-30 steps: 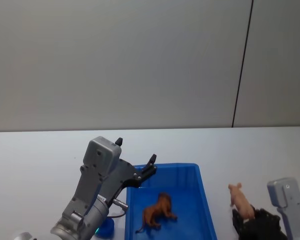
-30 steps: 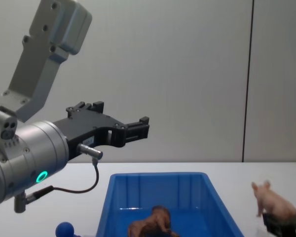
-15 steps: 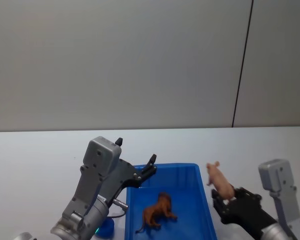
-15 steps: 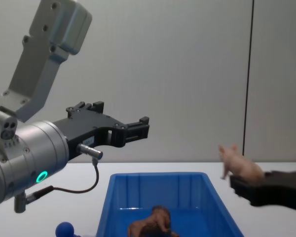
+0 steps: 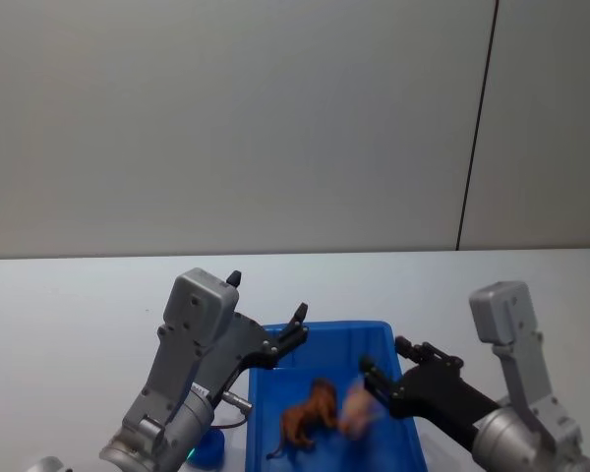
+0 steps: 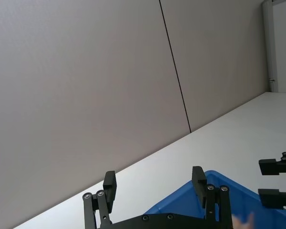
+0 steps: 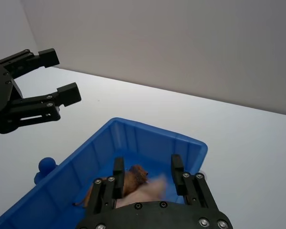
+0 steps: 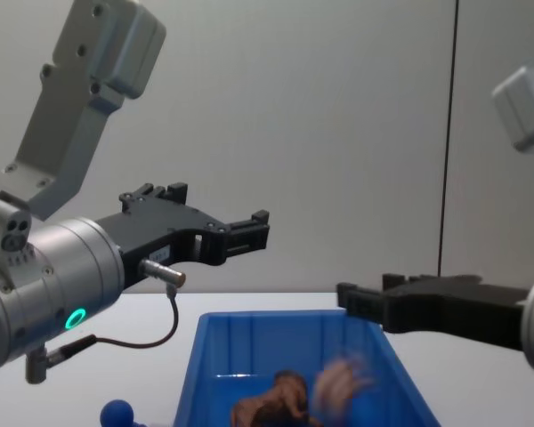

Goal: Pick up the two dolls from the table and place them into the box.

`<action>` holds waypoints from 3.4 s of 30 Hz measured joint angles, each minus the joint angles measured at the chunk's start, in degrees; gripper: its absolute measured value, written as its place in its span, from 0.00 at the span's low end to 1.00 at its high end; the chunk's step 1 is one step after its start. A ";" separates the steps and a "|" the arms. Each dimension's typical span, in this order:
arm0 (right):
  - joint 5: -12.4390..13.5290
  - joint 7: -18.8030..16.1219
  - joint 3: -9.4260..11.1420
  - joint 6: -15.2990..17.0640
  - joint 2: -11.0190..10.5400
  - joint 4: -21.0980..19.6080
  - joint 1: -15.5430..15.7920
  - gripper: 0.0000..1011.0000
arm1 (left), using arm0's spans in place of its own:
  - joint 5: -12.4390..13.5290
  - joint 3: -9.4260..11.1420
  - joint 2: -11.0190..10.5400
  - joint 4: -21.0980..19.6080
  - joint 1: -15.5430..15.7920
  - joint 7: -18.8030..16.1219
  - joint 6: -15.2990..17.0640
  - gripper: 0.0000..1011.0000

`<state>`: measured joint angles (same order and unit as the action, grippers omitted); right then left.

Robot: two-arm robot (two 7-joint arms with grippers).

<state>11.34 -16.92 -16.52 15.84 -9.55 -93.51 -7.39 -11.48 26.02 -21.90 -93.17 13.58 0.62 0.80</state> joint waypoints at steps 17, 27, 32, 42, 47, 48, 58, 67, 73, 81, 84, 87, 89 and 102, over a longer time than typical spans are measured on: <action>0.57 0.89 0.22 2.01 0.81 1.76 -2.02 0.99 | 0.00 0.00 0.00 0.00 0.00 0.00 0.00 0.99; 0.82 4.42 1.05 2.16 0.07 0.50 -1.22 0.99 | 0.00 0.00 0.00 0.00 0.00 0.00 0.00 0.99; 0.89 6.68 1.59 2.17 -0.54 -0.44 -0.41 0.99 | 0.00 0.00 0.00 0.00 0.00 0.00 0.00 0.99; 0.91 9.81 2.45 1.94 -1.57 -1.71 0.95 0.99 | 0.00 0.00 0.00 0.00 0.00 0.00 0.00 0.99; 0.91 10.68 2.67 1.79 -1.87 -2.06 1.36 0.99 | 0.00 0.00 0.00 0.00 0.00 0.00 0.00 0.99; 0.91 10.77 2.70 1.78 -1.90 -2.10 1.41 0.99 | 0.00 0.00 0.00 0.00 0.00 0.00 0.00 0.99; 0.89 11.59 2.95 1.65 -2.20 -2.44 1.79 0.99 | -0.28 -0.48 -0.63 -0.74 -0.48 -0.31 1.71 0.99; 0.85 11.96 3.05 1.58 -2.34 -2.60 1.95 0.99 | -1.51 -1.45 -1.95 -2.03 -1.37 -0.79 5.39 0.99; 0.82 12.10 3.08 1.55 -2.37 -2.64 2.00 0.99 | -3.11 -2.30 -3.00 -2.84 -2.07 -0.93 9.55 0.99; 0.82 12.18 3.13 1.55 -2.41 -2.67 2.04 0.99 | -5.41 -3.28 -4.10 -3.27 -2.71 -0.90 14.17 0.99; 0.82 12.19 3.13 1.55 -2.42 -2.69 2.05 0.99 | -6.30 -3.69 -4.52 -3.32 -2.97 -0.80 15.78 0.99; 0.82 12.21 3.14 1.55 -2.44 -2.71 2.07 0.99 | -7.17 -4.08 -4.92 -3.32 -3.25 -0.71 17.41 0.99; 0.82 12.23 3.14 1.55 -2.44 -2.71 2.08 0.99 | -7.85 -4.33 -5.21 -3.32 -3.46 -0.63 18.54 0.99; 0.82 12.26 3.13 1.56 -2.44 -2.72 2.09 0.99 | -10.83 -5.56 -6.45 -2.47 -4.45 0.30 22.30 0.99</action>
<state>12.15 -4.66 -13.39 17.40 -11.98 -96.23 -5.31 -22.31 20.46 -28.35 -95.64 9.13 0.93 23.10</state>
